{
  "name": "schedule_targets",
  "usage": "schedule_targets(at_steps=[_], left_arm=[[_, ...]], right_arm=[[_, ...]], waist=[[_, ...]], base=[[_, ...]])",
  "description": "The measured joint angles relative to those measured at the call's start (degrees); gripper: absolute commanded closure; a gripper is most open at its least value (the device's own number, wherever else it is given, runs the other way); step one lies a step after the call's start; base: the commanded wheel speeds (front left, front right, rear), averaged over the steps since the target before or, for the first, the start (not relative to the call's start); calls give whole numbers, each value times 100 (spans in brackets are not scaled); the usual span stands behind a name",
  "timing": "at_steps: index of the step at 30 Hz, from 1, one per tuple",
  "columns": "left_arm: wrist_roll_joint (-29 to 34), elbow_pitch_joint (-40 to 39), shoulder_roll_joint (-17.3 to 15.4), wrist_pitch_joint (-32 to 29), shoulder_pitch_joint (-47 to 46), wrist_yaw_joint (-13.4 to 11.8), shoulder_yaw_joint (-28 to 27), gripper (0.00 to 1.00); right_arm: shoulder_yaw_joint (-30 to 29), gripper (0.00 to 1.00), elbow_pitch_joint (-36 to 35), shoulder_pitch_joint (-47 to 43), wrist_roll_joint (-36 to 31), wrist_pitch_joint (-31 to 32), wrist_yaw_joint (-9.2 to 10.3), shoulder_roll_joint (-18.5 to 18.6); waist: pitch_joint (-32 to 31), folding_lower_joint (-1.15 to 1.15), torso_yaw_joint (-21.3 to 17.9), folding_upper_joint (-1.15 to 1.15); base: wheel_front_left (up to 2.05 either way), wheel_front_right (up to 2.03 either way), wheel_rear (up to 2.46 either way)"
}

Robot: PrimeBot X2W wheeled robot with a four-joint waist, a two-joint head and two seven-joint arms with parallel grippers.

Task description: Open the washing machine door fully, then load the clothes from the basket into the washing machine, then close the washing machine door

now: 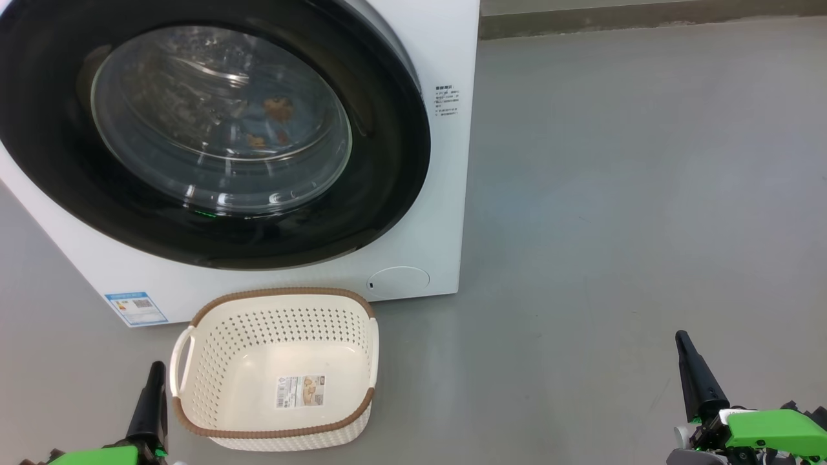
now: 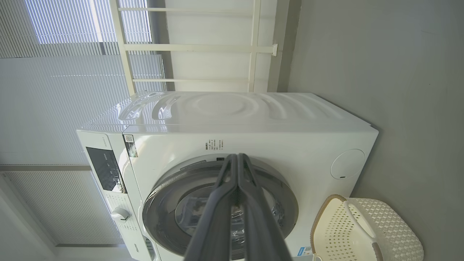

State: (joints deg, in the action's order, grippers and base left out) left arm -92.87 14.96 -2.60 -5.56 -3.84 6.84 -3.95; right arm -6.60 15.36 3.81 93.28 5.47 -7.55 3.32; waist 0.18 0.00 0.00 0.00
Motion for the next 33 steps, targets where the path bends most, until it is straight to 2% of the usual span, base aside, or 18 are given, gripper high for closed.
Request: schedule_targets(at_steps=[33], left_arm=[[2,0,42,-41,0,1,-27,100]], right_arm=[[-40,100,2,0,-35,8,0,-20]], waist=[[0,0,0,0]], base=[[0,0,0]])
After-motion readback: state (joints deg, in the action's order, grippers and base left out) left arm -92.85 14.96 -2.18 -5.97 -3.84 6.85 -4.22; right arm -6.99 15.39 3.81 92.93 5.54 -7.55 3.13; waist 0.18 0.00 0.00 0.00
